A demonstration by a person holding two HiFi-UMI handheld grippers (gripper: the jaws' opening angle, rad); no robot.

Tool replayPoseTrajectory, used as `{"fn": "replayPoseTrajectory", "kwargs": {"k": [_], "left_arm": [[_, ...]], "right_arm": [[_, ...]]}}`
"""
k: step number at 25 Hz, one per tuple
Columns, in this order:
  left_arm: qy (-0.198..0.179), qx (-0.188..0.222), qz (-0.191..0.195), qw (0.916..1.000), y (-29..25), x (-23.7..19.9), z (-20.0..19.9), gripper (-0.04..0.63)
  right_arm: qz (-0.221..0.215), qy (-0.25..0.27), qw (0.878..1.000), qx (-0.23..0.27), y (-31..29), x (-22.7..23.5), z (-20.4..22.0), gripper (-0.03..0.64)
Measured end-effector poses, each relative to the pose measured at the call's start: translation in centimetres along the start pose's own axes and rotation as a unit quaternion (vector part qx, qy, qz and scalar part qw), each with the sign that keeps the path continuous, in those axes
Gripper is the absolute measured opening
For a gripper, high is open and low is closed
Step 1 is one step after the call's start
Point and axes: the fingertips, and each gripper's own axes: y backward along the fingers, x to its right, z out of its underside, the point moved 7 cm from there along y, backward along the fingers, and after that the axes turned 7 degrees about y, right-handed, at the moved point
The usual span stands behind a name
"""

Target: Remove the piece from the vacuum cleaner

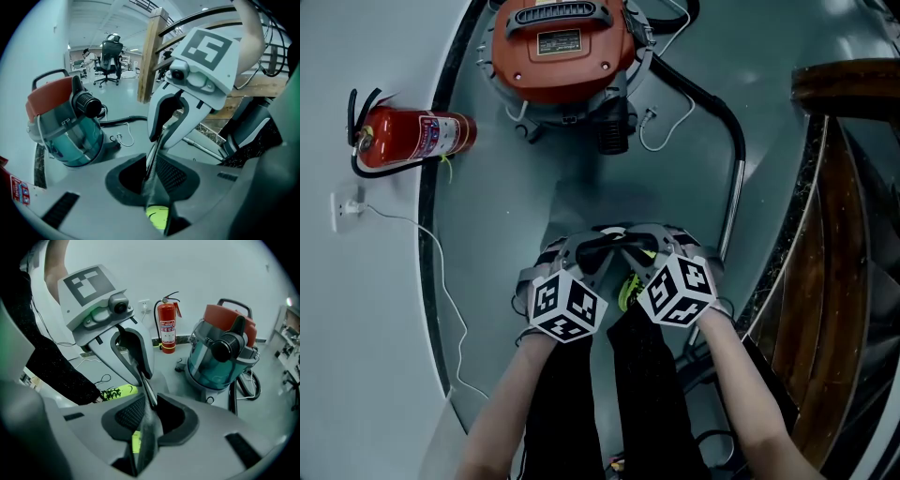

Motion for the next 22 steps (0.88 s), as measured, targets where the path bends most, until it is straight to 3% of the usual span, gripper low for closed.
{"fn": "replayPoseTrajectory", "kwargs": {"k": [22], "left_arm": [[-0.034, -0.005, 0.016, 0.9993, -4.7, -4.1, 2.8, 0.087]], "right_arm": [[0.053, -0.105, 0.993, 0.010, -5.9, 2.0, 1.9, 0.092]]}}
